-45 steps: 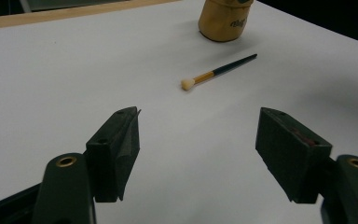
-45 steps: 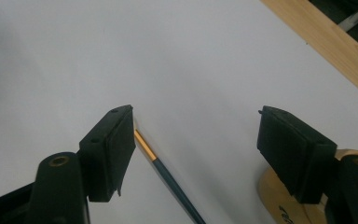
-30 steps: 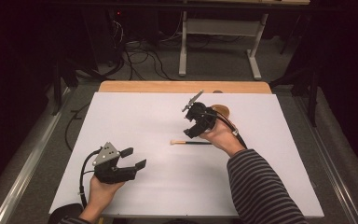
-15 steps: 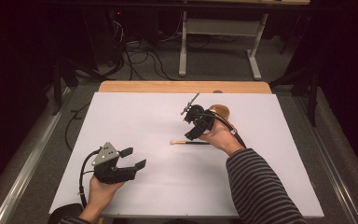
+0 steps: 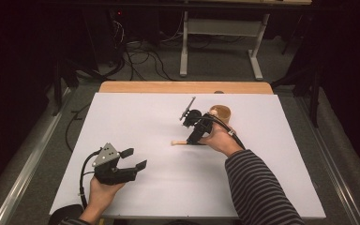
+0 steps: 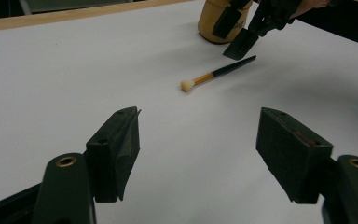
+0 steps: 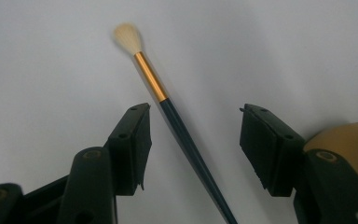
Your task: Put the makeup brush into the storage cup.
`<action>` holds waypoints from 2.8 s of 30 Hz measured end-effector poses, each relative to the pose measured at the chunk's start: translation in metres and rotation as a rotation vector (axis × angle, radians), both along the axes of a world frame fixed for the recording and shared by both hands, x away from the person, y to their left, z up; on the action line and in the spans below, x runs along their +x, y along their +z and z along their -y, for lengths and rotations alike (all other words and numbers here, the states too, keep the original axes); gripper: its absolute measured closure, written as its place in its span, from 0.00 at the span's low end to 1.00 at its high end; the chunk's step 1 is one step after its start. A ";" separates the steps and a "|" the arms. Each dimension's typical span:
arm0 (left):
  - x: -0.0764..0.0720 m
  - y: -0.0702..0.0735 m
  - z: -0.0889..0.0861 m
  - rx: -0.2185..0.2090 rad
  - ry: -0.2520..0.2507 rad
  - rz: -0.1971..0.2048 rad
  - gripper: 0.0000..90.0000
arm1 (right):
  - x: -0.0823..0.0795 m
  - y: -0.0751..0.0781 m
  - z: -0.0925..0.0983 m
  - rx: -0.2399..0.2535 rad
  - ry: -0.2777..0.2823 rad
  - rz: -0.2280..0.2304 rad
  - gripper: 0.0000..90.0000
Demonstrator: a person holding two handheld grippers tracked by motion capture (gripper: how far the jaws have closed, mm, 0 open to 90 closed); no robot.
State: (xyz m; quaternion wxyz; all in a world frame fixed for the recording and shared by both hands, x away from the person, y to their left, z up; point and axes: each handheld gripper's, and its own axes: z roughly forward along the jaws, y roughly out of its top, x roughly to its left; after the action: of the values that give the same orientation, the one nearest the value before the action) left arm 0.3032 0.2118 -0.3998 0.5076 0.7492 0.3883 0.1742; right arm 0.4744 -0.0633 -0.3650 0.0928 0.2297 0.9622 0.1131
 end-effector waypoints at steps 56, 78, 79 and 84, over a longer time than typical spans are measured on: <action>0.000 0.000 0.001 0.002 0.002 0.003 0.35 | 0.012 -0.029 -0.004 -0.075 -0.029 -0.129 0.74; 0.000 0.000 0.001 0.004 0.005 0.004 0.35 | 0.011 -0.028 -0.005 -0.089 -0.021 -0.142 0.91; 0.000 0.000 0.001 0.004 0.005 0.004 0.35 | 0.011 -0.028 -0.005 -0.085 -0.024 -0.144 0.92; 0.000 0.000 0.001 0.007 0.002 0.003 0.35 | 0.011 -0.028 -0.005 -0.083 -0.021 -0.152 0.94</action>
State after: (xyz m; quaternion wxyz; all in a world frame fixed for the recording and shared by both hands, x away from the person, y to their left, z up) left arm 0.3031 0.2109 -0.4000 0.5054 0.7502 0.3879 0.1770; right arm 0.4858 -0.0588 -0.3932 0.0300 0.2437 0.9679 0.0542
